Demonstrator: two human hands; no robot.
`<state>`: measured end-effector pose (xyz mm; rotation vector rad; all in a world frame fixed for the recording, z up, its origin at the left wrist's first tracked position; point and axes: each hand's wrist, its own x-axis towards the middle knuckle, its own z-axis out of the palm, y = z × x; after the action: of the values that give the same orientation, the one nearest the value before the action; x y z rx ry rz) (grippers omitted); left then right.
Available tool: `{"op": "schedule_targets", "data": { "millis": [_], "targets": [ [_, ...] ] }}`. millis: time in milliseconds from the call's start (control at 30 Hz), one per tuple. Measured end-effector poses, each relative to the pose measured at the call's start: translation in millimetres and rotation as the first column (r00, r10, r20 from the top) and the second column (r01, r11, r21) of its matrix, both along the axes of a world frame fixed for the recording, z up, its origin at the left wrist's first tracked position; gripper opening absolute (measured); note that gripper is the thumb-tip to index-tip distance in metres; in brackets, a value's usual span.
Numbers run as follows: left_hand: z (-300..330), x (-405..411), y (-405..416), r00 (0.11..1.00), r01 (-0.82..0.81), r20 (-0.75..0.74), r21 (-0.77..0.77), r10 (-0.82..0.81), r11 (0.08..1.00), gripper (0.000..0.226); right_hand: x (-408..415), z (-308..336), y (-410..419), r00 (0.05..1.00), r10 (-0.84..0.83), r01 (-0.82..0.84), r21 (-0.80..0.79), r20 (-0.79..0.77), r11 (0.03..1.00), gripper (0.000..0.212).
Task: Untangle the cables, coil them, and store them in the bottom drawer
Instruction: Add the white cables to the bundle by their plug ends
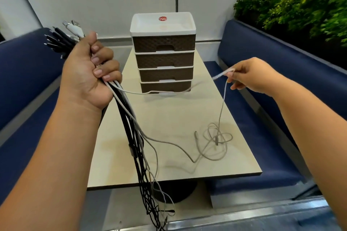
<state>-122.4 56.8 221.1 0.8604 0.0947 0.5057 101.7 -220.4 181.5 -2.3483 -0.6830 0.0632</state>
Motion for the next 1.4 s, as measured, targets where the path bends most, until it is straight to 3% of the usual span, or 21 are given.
{"op": "schedule_targets", "data": {
  "millis": [133, 267, 433, 533, 600, 700, 800, 933, 1067, 1233, 1400],
  "targets": [
    [0, 1, -4, 1.0, -0.002, -0.014, 0.0, 0.002, 1.0, 0.04, 8, -22, -3, 0.955, -0.095, 0.104, -0.019, 0.281, 0.994, 0.026],
    [-2, 1, -7, 1.0, 0.016, -0.014, -0.004, -0.016, 1.0, 0.04, 13, -40, -12, 0.944, 0.018, 0.052, -0.201, 0.33, 0.978, 0.03],
    [-1, 0, -9, 1.0, 0.022, -0.016, 0.008, -0.021, 1.0, 0.039, -3, -11, -31, 0.92, -0.067, -0.01, 0.196, 0.386, 0.981, 0.022],
    [-1, 0, -10, 1.0, 0.024, -0.011, 0.004, -0.024, 1.0, 0.041, -25, 17, -49, 0.842, -0.029, -0.046, 0.125, 0.538, 0.991, 0.03],
    [-1, -1, -11, 1.0, 0.015, -0.008, -0.002, -0.015, 1.0, 0.041, -46, 26, -64, 0.877, 0.055, -0.113, 0.093, 0.478, 0.989, 0.029],
    [-1, -2, -14, 1.0, 0.006, -0.001, -0.004, -0.006, 1.0, 0.041, -80, 13, -81, 0.955, 0.24, -0.254, 0.056, 0.176, 0.966, 0.024],
    [-1, -2, -18, 1.0, 0.0, 0.003, -0.01, 0.0, 1.0, 0.041, -98, -37, -82, 0.925, 0.356, -0.363, -0.032, -0.133, 0.931, 0.015],
    [-4, -1, -25, 1.0, 0.004, 0.003, 0.009, -0.004, 1.0, 0.04, -114, -125, -70, 0.835, 0.338, -0.431, -0.136, -0.435, 0.892, 0.017],
    [-7, 1, -30, 0.999, 0.038, -0.001, 0.014, -0.038, 0.999, 0.041, -129, -194, -57, 0.783, 0.313, -0.461, -0.164, -0.538, 0.872, 0.017],
    [-10, 2, -37, 0.999, 0.048, -0.001, 0.002, -0.048, 0.999, 0.041, -136, -236, -43, 0.802, 0.297, -0.457, -0.212, -0.518, 0.864, 0.02],
    [-6, 2, -38, 0.998, 0.055, 0.01, 0.006, -0.056, 0.998, 0.04, -147, -257, -25, 0.813, 0.337, -0.54, -0.398, -0.475, 0.742, 0.023]
  ]
}}
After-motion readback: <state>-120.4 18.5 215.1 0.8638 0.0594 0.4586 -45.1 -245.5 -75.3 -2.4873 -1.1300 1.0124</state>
